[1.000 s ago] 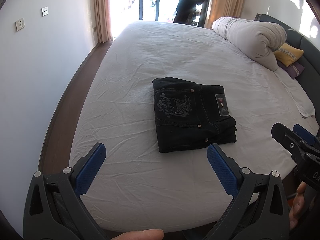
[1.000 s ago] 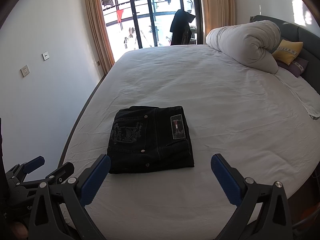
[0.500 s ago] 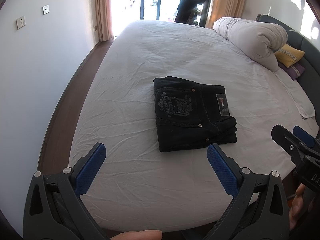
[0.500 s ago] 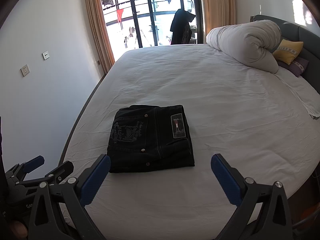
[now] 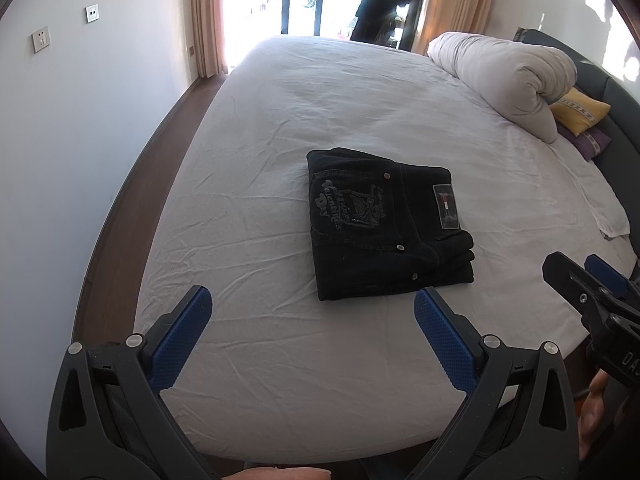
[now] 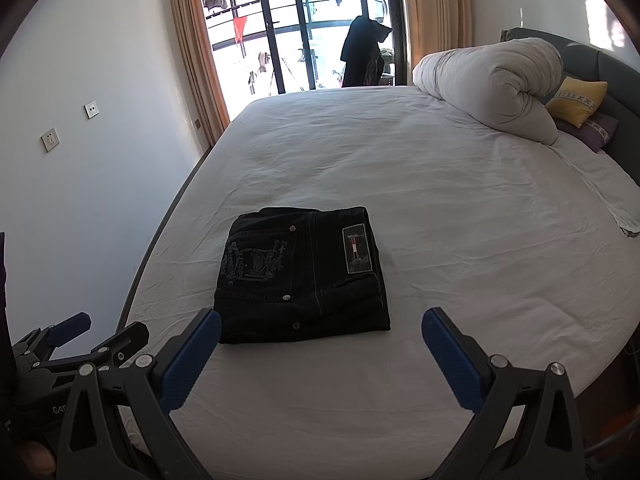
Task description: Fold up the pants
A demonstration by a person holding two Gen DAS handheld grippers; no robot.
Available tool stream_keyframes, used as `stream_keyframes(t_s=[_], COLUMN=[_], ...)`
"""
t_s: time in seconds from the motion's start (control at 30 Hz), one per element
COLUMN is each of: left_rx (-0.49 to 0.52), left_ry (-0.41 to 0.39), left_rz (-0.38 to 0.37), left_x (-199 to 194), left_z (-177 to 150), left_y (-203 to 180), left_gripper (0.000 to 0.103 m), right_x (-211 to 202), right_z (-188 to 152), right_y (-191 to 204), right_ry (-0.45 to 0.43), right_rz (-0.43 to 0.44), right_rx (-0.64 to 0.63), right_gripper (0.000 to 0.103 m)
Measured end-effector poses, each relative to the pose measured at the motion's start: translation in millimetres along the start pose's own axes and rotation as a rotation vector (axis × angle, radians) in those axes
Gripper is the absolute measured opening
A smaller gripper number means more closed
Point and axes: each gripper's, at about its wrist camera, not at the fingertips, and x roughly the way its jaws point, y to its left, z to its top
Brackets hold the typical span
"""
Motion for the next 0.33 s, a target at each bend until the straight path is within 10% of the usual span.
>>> stream_keyframes(t_s=[0.33], left_rx=[0.004], left_ry=[-0.034], left_rz=[0.02], left_x=[-4.2], left_z=[-0.5], left_y=[0.5], left_gripper=[0.103], right_x=[0.1], right_z=[-4.5], right_y=[-1.0], right_ry=[0.005], right_rz=[0.002], right_rx=[0.002], right_gripper=[0.103])
